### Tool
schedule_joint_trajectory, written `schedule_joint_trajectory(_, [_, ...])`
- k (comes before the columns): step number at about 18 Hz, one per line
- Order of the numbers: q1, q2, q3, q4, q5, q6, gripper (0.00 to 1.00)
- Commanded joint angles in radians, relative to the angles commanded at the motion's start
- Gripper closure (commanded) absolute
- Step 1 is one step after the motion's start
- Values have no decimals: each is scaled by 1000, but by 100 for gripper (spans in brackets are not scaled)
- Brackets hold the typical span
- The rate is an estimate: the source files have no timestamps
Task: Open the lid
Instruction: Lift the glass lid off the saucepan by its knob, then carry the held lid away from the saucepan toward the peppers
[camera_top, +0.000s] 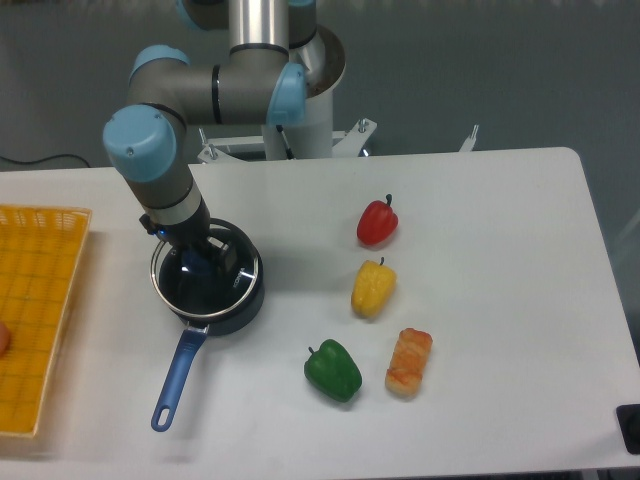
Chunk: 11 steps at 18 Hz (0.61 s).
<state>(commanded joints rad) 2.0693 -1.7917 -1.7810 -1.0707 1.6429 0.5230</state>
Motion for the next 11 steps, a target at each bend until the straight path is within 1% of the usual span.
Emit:
schedule_joint_trajectory(6, [43, 35, 9, 0, 6, 58, 36])
schedule_joint_trajectory(11, [98, 46, 18, -2, 9, 129, 36])
